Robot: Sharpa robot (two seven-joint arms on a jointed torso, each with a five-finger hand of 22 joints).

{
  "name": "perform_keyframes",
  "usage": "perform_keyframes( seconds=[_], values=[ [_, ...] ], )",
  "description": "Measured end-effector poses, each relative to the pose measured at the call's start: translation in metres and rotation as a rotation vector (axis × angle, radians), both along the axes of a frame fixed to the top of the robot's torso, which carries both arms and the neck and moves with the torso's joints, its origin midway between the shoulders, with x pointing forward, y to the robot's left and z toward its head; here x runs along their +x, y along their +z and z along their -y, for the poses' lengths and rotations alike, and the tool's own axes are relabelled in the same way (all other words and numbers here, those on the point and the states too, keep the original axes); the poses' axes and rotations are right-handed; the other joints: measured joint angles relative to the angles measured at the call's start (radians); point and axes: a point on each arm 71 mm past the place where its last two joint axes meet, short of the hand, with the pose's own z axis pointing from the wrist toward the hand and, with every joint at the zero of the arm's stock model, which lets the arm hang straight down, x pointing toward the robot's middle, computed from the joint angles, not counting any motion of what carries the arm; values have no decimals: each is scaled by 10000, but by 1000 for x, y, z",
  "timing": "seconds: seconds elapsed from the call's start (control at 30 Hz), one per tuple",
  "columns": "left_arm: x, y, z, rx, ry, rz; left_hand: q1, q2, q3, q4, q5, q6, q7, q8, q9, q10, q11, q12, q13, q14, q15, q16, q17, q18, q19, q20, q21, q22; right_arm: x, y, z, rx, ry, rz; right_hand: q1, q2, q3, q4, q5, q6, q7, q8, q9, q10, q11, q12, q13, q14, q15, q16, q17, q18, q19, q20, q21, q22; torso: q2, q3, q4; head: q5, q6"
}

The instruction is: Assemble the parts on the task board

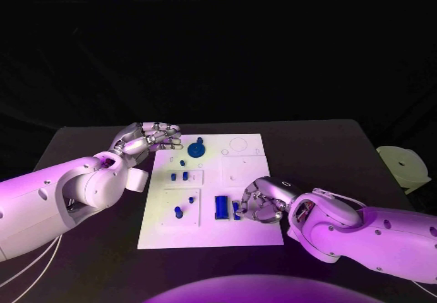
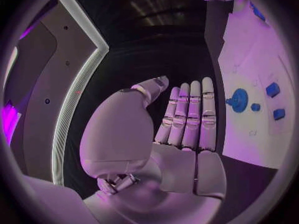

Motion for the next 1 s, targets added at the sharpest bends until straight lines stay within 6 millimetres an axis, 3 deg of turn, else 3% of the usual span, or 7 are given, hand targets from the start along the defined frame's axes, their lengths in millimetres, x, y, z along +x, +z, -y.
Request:
perform_keyframes(
  seconds=[0.7, 1.0],
  values=[
    [0, 0, 0, 6, -2, -11, 0, 0, 0, 0, 0, 0, 0, 0, 1, 0, 0, 0, 0, 0, 0, -40, 8, -1, 0, 0, 0, -9, 3, -11, -3, -263, 100, -317, 4, 5, -53, 1, -2, 0, 0, 0, 28, 0, 0, 30, -1, 0, 0, 0, 0, 1, 0, 1, 0, -2, 10, -6, 20, -4, -49],
    [0, 0, -1, 8, -3, -14, 0, 0, 0, 0, 0, 0, 0, 0, 0, 0, 0, 0, 0, 0, 0, -40, 7, 0, 0, 0, 0, -9, 8, -14, -3, -502, -48, -181, 200, 201, -56, -2, -3, 0, 0, 0, 27, 0, 0, 122, -1, 0, 0, 0, -1, 1, 0, 1, 86, -3, 10, 5, 19, 6, -55]
  ],
)
